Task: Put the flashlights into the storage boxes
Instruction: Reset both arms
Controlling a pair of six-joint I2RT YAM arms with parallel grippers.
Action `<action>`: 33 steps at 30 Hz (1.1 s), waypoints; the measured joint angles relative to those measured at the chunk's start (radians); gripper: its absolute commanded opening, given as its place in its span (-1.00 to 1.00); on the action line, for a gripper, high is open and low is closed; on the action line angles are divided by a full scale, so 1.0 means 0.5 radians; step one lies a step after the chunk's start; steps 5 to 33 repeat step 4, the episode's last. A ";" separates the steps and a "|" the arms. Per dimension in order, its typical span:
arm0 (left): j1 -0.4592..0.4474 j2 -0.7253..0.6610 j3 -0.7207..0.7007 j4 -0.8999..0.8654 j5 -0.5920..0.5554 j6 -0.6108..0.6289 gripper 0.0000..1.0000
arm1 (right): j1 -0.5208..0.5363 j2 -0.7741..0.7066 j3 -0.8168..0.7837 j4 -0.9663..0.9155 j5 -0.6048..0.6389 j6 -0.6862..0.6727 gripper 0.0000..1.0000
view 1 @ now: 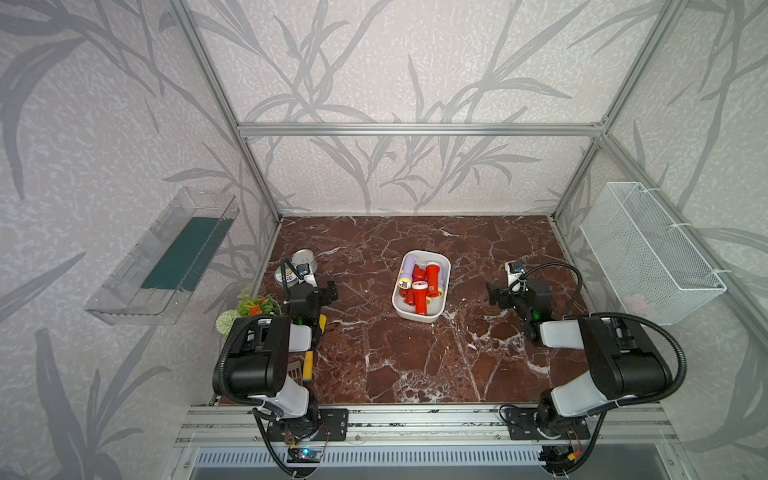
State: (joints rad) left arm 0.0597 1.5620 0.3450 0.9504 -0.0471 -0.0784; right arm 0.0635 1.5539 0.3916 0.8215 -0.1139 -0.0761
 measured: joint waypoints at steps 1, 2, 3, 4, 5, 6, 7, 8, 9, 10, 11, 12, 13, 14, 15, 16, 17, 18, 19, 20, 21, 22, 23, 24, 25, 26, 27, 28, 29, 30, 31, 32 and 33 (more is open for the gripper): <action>0.000 0.000 0.000 0.000 -0.001 0.000 0.99 | 0.000 0.000 0.000 0.000 0.000 0.000 0.98; 0.000 0.000 0.000 0.000 -0.001 0.000 0.99 | 0.000 0.000 0.000 0.000 0.000 0.000 0.98; 0.000 0.000 0.000 0.000 -0.002 0.000 0.99 | 0.000 0.000 0.000 0.000 0.000 0.000 0.98; 0.000 0.000 0.000 0.000 -0.002 0.000 0.99 | 0.000 0.000 0.000 0.000 0.000 0.000 0.98; 0.000 0.000 0.000 0.000 -0.002 0.000 0.99 | 0.000 0.000 0.000 0.000 0.000 0.000 0.98; 0.000 0.000 0.000 0.000 -0.002 0.000 0.99 | 0.000 0.000 0.000 0.000 0.000 0.000 0.98; 0.000 0.000 0.000 0.000 -0.002 0.000 0.99 | 0.000 0.000 0.000 0.000 0.000 0.000 0.98; 0.000 0.000 0.000 0.000 -0.002 0.000 0.99 | 0.000 0.000 0.000 0.000 0.000 0.000 0.98; 0.000 0.000 0.000 0.000 -0.002 0.000 0.99 | 0.000 0.000 0.000 0.000 0.000 0.000 0.98; 0.000 0.000 0.000 0.000 -0.002 0.000 0.99 | 0.000 0.000 0.000 0.000 0.000 0.000 0.98; 0.000 0.000 0.000 0.000 -0.002 0.000 0.99 | 0.000 0.000 0.000 0.000 0.000 0.000 0.98; 0.000 0.000 0.000 0.000 -0.002 0.000 0.99 | 0.000 0.000 0.000 0.000 0.000 0.000 0.98; 0.000 0.000 0.000 0.000 -0.002 0.000 0.99 | 0.000 0.000 0.000 0.000 0.000 0.000 0.98; 0.000 0.000 0.000 0.000 -0.002 0.000 0.99 | 0.000 0.000 0.000 0.000 0.000 0.000 0.98; 0.000 0.000 0.000 0.000 -0.002 0.000 0.99 | 0.000 0.000 0.000 0.000 0.000 0.000 0.98; 0.000 0.000 0.000 0.000 -0.002 0.000 0.99 | 0.000 0.000 0.000 0.000 0.000 0.000 0.98; 0.000 0.000 0.000 0.000 -0.002 0.000 0.99 | 0.000 0.000 0.000 0.000 0.000 0.000 0.98; 0.000 0.000 0.000 0.000 -0.002 0.000 0.99 | 0.000 0.000 0.000 0.000 0.000 0.000 0.98; 0.000 0.000 0.000 0.000 -0.002 0.000 0.99 | 0.000 0.000 0.000 0.000 0.000 0.000 0.98; 0.000 0.000 0.000 0.000 -0.002 0.000 0.99 | 0.000 0.000 0.000 0.000 0.000 0.000 0.98; 0.000 0.000 0.000 0.000 -0.002 0.000 0.99 | 0.000 0.000 0.000 0.000 0.000 0.000 0.98; 0.000 0.000 0.000 0.000 -0.002 0.000 0.99 | 0.000 0.000 0.000 0.000 0.000 0.000 0.98; 0.000 0.000 0.000 0.000 -0.002 0.000 0.99 | 0.000 0.000 0.000 0.000 0.000 0.000 0.98; 0.000 0.000 0.000 0.000 -0.002 0.000 0.99 | 0.000 0.000 0.000 0.000 0.000 0.000 0.98; 0.000 0.000 0.000 0.000 -0.002 0.000 0.99 | 0.000 0.000 0.000 0.000 0.000 0.000 0.98; 0.000 0.000 0.000 0.000 -0.002 0.000 0.99 | 0.000 0.000 0.000 0.000 0.000 0.000 0.98; 0.000 0.000 0.000 0.000 -0.002 0.000 0.99 | 0.000 0.000 0.000 0.000 0.000 0.000 0.98; 0.000 0.000 0.000 0.000 -0.002 0.000 0.99 | 0.000 0.000 0.000 0.000 0.000 0.000 0.98; 0.000 0.000 0.000 0.000 -0.002 0.000 0.99 | 0.000 0.000 0.000 0.000 0.000 0.000 0.98; 0.000 0.000 0.000 0.000 -0.002 0.000 0.99 | 0.000 0.000 0.000 0.000 0.000 0.000 0.98; 0.000 0.000 0.000 0.000 -0.002 0.000 0.99 | 0.000 0.000 0.000 0.000 0.000 0.000 0.98; 0.000 0.000 0.000 0.000 -0.002 0.000 0.99 | 0.000 0.000 0.000 0.000 0.000 0.000 0.98; 0.000 0.000 0.000 0.000 -0.002 0.000 0.99 | 0.000 0.000 0.000 0.000 0.000 0.000 0.98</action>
